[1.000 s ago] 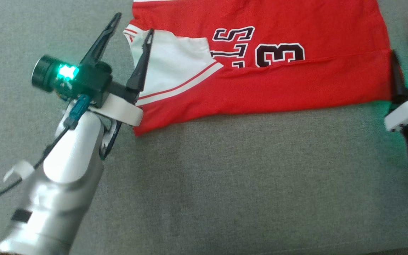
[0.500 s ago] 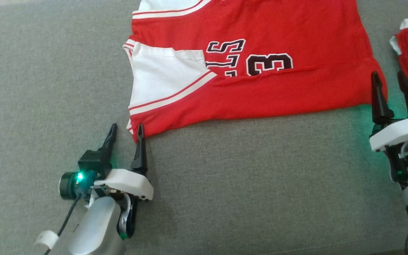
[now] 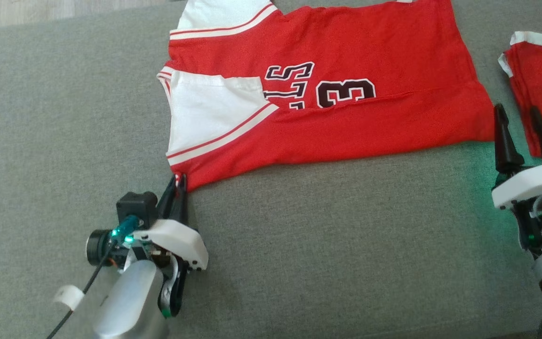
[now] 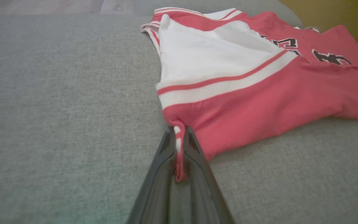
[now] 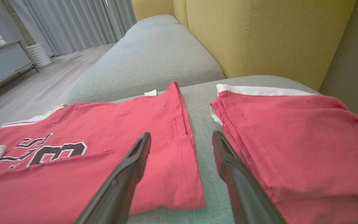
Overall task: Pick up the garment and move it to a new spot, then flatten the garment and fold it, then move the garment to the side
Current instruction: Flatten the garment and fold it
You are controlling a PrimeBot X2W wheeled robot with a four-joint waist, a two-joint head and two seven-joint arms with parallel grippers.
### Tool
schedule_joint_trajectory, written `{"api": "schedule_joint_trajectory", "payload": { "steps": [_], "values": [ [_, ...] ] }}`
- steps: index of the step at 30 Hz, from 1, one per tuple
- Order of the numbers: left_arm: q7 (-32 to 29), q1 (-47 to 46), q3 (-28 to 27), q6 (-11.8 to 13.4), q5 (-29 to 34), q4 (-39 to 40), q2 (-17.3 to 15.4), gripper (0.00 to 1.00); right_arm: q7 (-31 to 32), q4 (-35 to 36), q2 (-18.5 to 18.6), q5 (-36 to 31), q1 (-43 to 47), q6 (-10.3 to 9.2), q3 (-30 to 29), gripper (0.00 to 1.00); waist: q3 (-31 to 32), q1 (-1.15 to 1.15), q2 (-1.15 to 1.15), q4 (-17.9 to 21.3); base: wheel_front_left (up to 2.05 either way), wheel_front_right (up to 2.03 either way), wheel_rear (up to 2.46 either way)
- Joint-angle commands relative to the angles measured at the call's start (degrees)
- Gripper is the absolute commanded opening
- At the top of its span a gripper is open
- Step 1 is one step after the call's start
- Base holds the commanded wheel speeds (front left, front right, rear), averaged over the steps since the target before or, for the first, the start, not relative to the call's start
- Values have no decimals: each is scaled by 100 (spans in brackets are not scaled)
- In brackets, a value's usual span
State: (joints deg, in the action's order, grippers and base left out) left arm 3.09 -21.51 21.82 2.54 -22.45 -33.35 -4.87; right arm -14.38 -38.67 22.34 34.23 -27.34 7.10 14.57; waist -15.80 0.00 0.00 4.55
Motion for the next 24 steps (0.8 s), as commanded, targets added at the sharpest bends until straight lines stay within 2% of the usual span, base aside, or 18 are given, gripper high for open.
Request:
{"api": "schedule_joint_trajectory", "payload": {
  "steps": [1, 14, 15, 16, 17, 18, 19, 24],
  "values": [
    [-25, 184, -61, 44, 47, 87, -104, 0, -40, 16, 72, 28, 29, 39, 81, 100, 28, 0, 0, -22, 0, 0, 0],
    [-79, 145, 20, 261, 257, 930, -390, 0, 999, -1357, -66, 32, -672, 39, 188, 100, 15, 0, 0, -159, 0, 0, 0],
    [-84, 145, 30, 273, 269, 966, -403, 0, 1105, -1437, -71, 28, -711, 39, 223, 89, 10, 0, 0, -169, 0, 0, 0],
    [-93, 145, 41, 281, 280, 1000, -414, 0, 1221, -1476, -85, 47, -734, 39, 284, 53, 5, 0, 0, -180, 0, 0, 0],
    [-91, 143, 48, 290, 289, 1037, -425, 0, 1354, -1492, -103, 118, -744, 39, 331, 33, 1, 0, 0, -189, 0, 0, 0],
    [-92, 142, 53, 299, 296, 1074, -437, 0, 1450, -1487, -99, 194, -756, 39, 365, 6, -4, 0, 0, -195, 0, 0, 0],
    [-101, 142, 64, 305, 307, 1106, -452, 0, 1538, -1480, -71, 243, -767, 39, 411, 0, -7, 0, 0, -203, 0, 0, 0],
    [-125, 145, 95, 312, 328, 1213, -513, 0, 1798, -1399, 83, 412, -755, 39, 599, 0, 14, 0, 0, -252, 0, 0, 0]
  ]
}}
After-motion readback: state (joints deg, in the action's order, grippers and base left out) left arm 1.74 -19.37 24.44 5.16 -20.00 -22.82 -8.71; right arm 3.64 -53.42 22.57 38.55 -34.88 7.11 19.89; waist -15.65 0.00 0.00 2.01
